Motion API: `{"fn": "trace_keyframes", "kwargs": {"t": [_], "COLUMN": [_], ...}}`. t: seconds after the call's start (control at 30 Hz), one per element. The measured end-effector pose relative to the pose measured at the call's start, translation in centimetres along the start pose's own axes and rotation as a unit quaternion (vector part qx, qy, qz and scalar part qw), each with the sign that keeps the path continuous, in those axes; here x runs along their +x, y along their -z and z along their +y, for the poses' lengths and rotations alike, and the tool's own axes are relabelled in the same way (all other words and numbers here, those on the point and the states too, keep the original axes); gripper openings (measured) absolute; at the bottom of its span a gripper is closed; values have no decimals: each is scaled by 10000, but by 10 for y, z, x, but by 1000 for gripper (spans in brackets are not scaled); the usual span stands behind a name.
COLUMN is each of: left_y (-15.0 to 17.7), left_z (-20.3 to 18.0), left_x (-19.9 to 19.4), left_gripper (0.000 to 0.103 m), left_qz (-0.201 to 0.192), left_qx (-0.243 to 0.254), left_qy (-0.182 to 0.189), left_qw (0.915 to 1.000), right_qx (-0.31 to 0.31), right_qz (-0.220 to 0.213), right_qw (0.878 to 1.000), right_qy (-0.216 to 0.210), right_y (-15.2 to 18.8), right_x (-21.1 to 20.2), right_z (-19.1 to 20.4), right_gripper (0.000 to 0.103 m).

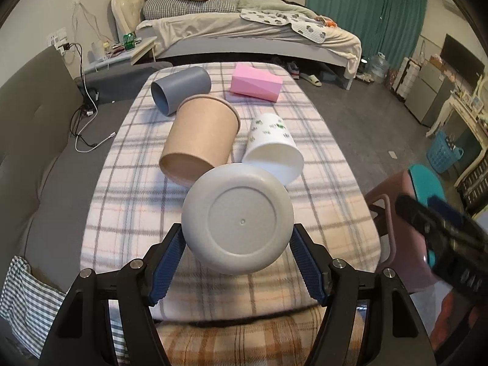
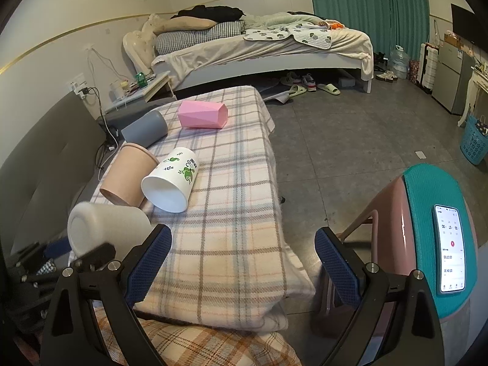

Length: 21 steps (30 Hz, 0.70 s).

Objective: Flip cup upside down
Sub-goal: 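Turn the cup bottom-up with the left gripper and lower it onto the table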

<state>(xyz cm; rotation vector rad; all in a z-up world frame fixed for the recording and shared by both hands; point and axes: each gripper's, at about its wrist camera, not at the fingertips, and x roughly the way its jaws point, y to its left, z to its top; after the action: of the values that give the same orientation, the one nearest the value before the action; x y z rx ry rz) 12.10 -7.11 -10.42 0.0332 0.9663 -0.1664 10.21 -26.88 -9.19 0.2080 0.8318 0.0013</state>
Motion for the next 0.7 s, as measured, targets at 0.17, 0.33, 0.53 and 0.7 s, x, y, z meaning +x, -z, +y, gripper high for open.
{"fn": "trace_keyframes", "kwargs": {"t": [0.17,0.33,0.53,0.7], "left_y": [-9,-8,-7,-9], "left_z": [7,12,15,18], "left_x": [6,13,17,17], "left_gripper": [70,70,70,70], "left_qz": [18,100,120,100], "left_qx": [-132,-162,-164,-172], "left_qy": [18,-13,-41,-55], "left_qw": [9999,9998,9998,9998], "right_qx": [-17,-32,-93,-114], "right_qz": [20,58,90,84], "right_qw": [10000,10000,9999,9999], "right_qy": [14,33,41,65], "right_y": [1,1,0,-1], "right_x": [1,5,7,6], "right_z": [1,2,5,6], "right_gripper": [95,95,95,95]}}
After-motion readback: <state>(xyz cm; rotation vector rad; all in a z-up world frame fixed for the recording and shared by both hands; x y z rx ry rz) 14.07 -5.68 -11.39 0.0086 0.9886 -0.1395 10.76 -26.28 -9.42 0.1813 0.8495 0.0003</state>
